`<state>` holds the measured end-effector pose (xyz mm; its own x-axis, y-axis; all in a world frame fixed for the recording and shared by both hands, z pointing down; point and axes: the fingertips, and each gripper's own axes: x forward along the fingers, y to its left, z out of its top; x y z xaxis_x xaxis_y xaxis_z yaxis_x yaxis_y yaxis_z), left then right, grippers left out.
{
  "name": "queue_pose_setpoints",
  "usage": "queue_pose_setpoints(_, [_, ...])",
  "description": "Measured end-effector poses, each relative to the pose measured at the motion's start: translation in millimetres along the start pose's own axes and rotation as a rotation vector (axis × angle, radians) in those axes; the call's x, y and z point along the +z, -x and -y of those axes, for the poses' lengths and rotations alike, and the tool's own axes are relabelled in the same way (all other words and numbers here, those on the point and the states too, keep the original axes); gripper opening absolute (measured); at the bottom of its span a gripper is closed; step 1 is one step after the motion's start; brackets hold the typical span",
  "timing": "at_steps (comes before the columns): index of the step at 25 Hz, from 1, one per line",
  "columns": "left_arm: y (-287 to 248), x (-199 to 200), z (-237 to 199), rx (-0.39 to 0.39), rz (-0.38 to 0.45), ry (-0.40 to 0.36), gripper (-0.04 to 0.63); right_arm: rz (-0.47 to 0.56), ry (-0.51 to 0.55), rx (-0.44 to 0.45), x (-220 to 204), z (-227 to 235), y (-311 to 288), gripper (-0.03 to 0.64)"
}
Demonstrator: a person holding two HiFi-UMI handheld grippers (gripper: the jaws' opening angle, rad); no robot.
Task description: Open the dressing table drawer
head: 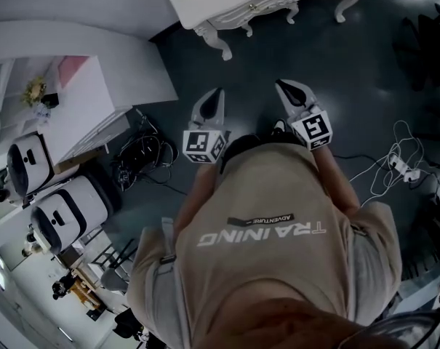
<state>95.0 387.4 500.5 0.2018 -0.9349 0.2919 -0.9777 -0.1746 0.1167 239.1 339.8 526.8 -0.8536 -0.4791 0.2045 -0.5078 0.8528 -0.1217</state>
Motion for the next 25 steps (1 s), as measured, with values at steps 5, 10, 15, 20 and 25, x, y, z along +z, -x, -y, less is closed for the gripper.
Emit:
queue_pose_setpoints(5, [-23, -2, -37, 0.021, -0.019, 0.037, 0.008, -0.045, -0.007, 0.022, -6, 10, -38, 0.003])
queue_pose_setpoints(10, [-43, -11, -77, 0.019, -0.028, 0.081, 0.008, -0.051, 0.011, -0.04, -3, 15, -66, 0.003])
queue_pose_setpoints(15, [-65, 22, -113, -0.035, 0.028, 0.056, 0.008, -0.028, 0.054, -0.088, 35, 17, -107, 0.003])
queue_pose_setpoints(20, [-85, 53, -161, -0.099, 0.048, 0.015, 0.008, -0.025, 0.083, -0.146, 71, 16, -154, 0.003])
queue_pose_setpoints(25, [-119, 57, -203, -0.162, 0.059, -0.01, 0.008, -0.073, 0.075, -0.258, 62, 29, -187, 0.003])
